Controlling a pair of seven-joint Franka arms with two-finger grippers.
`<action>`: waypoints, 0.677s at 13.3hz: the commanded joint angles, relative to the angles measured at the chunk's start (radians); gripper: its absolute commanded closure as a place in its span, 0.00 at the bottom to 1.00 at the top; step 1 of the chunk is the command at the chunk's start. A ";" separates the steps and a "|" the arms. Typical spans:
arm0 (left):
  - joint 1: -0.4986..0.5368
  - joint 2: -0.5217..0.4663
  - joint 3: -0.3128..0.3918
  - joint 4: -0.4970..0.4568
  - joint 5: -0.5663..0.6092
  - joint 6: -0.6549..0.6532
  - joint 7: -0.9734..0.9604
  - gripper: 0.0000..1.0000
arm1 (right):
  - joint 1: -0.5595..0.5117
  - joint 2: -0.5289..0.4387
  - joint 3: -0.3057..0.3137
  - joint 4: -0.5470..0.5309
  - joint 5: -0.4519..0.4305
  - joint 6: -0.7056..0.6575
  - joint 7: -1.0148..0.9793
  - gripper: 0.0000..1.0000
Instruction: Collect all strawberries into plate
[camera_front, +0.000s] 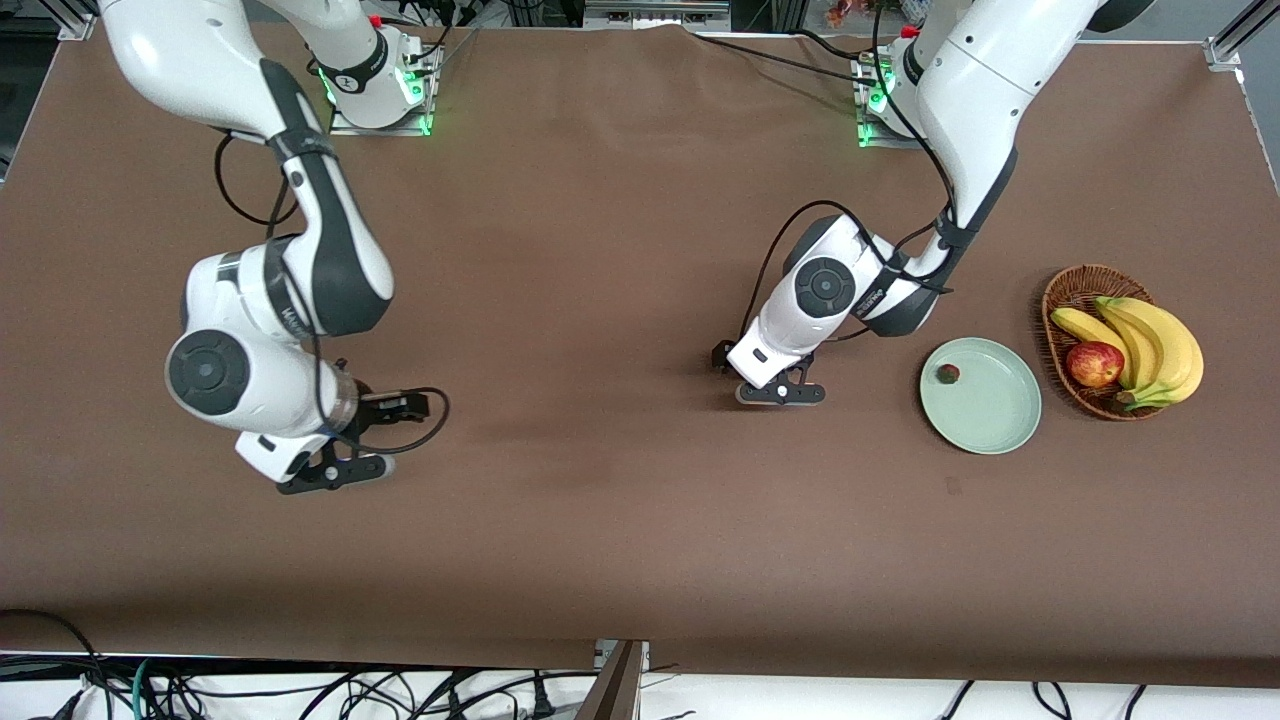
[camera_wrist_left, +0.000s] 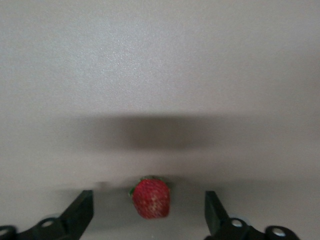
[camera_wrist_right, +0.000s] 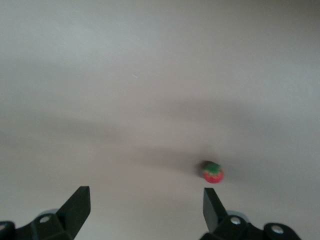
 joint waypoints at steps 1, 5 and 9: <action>-0.016 0.032 -0.001 0.046 0.079 -0.007 -0.069 0.22 | -0.045 0.030 0.018 -0.056 0.011 0.042 -0.040 0.01; -0.017 0.035 -0.001 0.047 0.093 -0.007 -0.088 0.59 | -0.073 0.025 0.016 -0.220 0.011 0.210 -0.117 0.01; -0.017 0.033 -0.001 0.047 0.094 -0.007 -0.086 0.84 | -0.103 0.025 0.015 -0.276 0.008 0.257 -0.195 0.03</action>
